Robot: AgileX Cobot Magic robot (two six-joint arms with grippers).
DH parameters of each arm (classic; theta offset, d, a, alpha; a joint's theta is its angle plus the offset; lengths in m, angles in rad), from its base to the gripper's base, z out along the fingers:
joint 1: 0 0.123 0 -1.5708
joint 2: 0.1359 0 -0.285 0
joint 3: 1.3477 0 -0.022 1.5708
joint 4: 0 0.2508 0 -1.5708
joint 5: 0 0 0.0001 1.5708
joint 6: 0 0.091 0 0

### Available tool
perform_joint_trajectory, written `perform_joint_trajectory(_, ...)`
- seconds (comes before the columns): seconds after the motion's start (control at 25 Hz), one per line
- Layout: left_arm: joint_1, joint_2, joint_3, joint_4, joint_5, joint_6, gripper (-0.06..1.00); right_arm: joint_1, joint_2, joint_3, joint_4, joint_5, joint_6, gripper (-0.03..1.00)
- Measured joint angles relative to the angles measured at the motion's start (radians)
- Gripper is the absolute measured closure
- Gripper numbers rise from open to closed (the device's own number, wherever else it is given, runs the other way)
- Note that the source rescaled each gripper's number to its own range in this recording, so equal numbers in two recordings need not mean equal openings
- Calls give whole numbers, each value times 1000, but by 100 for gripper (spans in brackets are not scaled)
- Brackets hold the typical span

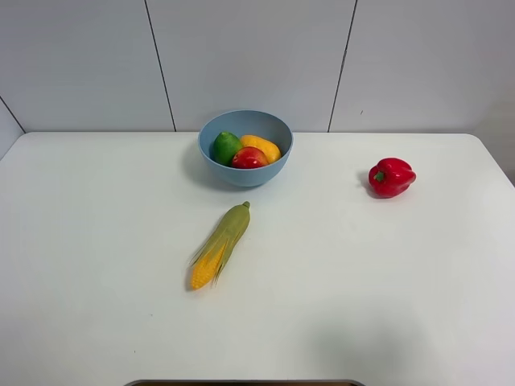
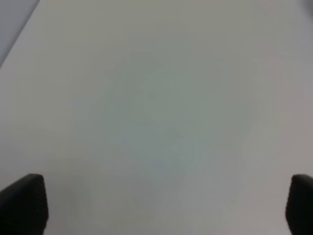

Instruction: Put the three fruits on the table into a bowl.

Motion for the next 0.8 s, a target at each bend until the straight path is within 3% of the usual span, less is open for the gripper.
perform_joint_trajectory(0.8, 5, 0, 0, 3, 0, -1, -6, 0, 0, 0, 0, 0, 0, -3)
